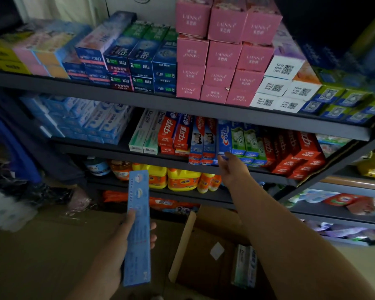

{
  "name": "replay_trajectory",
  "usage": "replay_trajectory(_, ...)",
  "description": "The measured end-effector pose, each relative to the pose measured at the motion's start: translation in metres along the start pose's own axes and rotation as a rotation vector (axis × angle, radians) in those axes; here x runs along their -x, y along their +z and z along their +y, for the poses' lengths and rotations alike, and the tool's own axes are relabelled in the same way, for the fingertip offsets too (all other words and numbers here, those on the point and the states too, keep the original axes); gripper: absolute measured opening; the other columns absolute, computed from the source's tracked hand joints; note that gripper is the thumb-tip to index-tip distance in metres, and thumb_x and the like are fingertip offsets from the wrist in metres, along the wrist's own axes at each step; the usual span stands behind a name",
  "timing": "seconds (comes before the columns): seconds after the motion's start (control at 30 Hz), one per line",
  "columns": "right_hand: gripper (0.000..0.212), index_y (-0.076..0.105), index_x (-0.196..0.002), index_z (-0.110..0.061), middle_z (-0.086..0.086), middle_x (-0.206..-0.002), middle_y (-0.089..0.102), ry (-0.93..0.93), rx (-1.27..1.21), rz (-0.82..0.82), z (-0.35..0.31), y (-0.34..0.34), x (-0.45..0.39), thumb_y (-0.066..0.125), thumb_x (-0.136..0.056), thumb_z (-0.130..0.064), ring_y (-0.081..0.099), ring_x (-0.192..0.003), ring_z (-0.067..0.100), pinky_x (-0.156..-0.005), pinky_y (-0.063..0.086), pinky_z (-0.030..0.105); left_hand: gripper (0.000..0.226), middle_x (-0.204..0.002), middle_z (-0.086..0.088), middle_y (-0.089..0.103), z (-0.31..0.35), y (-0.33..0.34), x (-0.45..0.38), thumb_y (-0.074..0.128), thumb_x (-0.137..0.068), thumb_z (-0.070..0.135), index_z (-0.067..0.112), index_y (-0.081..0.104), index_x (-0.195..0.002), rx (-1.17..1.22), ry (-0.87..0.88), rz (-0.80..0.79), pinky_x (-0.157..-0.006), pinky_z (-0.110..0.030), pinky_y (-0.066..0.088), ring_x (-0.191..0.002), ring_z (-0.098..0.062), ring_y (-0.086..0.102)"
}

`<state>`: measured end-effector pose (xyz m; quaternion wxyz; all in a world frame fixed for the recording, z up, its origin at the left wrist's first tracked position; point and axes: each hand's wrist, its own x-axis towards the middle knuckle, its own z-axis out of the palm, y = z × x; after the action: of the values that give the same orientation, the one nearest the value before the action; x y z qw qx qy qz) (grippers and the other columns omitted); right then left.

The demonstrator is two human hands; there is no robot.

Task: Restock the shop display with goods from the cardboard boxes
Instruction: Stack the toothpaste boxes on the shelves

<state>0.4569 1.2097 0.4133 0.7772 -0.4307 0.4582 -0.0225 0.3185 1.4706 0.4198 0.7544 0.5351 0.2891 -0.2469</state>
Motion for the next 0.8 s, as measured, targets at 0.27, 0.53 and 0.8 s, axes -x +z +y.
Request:
replay_trajectory(0.27, 0.016, 0.056, -0.107, -0.027, -0.003, -0.094, 0.063, -0.364, 0.7, -0.369, 0.063, -0.042, 0.123, 0.058, -0.094, -0.017, 0.061, -0.084, 0.013, -0.066, 0.045, 0.021, 0.028, -0.104, -0.009, 0.066, 0.006, 0.039, 0.002, 0.054, -0.092, 0.025, 0.03, 0.055, -0.119, 0.071, 0.105, -0.065, -0.069, -0.039, 0.049, -0.091, -0.027, 0.063)
replay_trajectory(0.53, 0.07, 0.029, -0.144, -0.04, -0.017, -0.134, 0.047, -0.365, 1.063, -0.434, 0.112, -0.085, 0.161, 0.068, -0.087, -0.031, 0.048, -0.123, 0.002, -0.1, 0.046, 0.021, 0.029, -0.096, -0.01, 0.066, -0.001, 0.081, -0.004, 0.065, -0.087, 0.018, 0.011, 0.059, -0.115, -0.115, 0.115, -0.058, -0.065, -0.033, 0.05, -0.089, -0.024, 0.065)
replay_trajectory(0.8, 0.029, 0.051, -0.12, -0.03, -0.015, -0.104, 0.065, -0.004, 0.72, -0.379, 0.094, -0.093, 0.166, 0.058, -0.092, -0.032, 0.065, -0.09, 0.001, -0.074, 0.052, 0.015, 0.022, -0.101, -0.006, 0.067, -0.002, 0.095, -0.001, 0.06, -0.089, 0.002, 0.017, 0.059, -0.104, -0.134, 0.186, -0.062, -0.068, -0.031, 0.054, -0.089, -0.018, 0.067)
